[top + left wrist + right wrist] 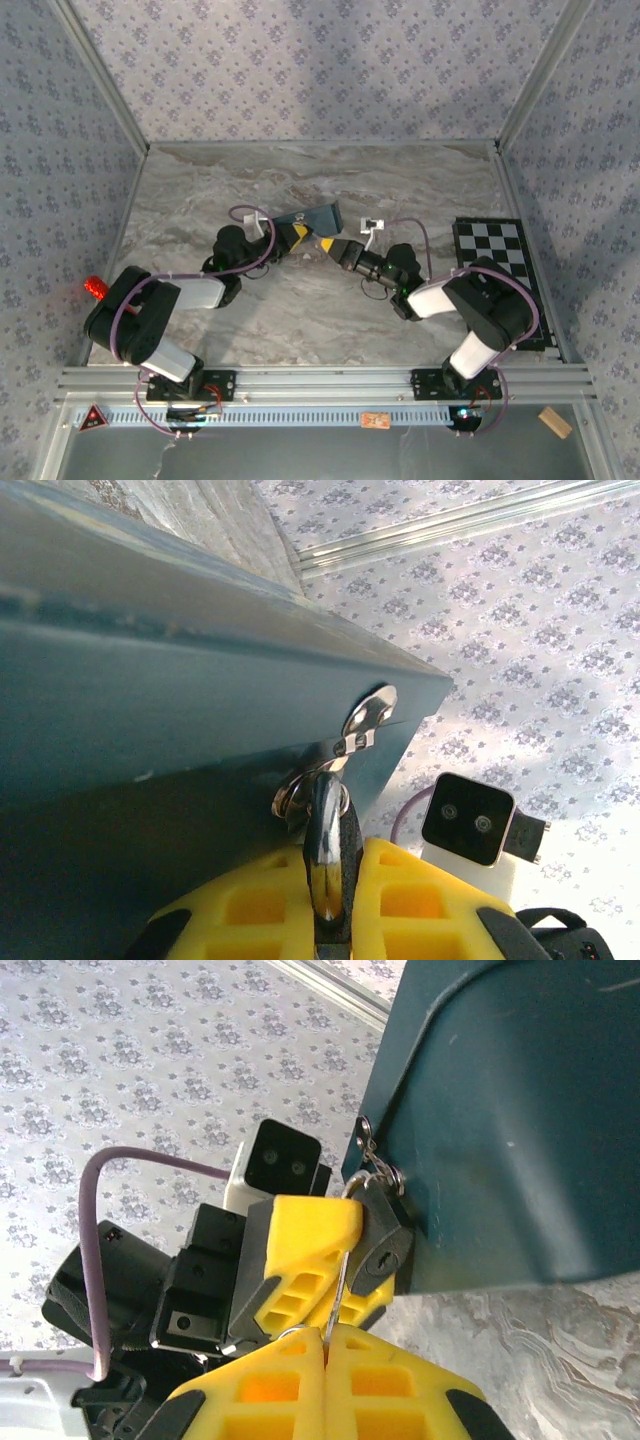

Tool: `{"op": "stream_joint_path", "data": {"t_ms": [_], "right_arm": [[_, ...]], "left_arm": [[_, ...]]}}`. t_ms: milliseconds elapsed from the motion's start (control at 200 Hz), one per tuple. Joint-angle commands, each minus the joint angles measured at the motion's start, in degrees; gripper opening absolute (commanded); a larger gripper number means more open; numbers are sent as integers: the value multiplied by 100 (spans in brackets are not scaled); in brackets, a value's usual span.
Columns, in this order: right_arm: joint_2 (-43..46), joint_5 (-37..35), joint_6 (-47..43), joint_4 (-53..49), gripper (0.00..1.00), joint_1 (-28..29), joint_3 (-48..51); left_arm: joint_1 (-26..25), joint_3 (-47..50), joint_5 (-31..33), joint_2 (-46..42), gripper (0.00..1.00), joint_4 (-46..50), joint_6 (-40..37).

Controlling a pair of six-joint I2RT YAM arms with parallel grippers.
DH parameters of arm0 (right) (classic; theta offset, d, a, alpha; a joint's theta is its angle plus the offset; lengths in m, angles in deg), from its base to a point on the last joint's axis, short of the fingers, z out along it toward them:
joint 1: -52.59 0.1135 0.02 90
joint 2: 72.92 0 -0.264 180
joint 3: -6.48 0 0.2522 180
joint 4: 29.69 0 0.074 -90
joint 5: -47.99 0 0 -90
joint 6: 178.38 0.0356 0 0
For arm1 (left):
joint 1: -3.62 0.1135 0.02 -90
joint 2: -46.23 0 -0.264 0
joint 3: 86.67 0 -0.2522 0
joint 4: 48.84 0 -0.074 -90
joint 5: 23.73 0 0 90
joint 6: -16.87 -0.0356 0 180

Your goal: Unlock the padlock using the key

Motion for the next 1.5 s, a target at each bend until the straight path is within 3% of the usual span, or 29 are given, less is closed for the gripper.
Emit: {"op": "stream_joint_path", "data": {"t_ms": [0, 855, 1494], "right_arm": [[-132, 93, 82, 134, 0, 70, -226], [-903, 138, 233, 148, 0, 140, -561], [-933, 270, 308, 150, 0, 131, -688]], "left_arm": [[1, -60, 41, -319, 0, -937, 6], [124, 331, 441, -213, 0, -1357, 393], [318, 396, 217, -74, 0, -1376, 376]]}}
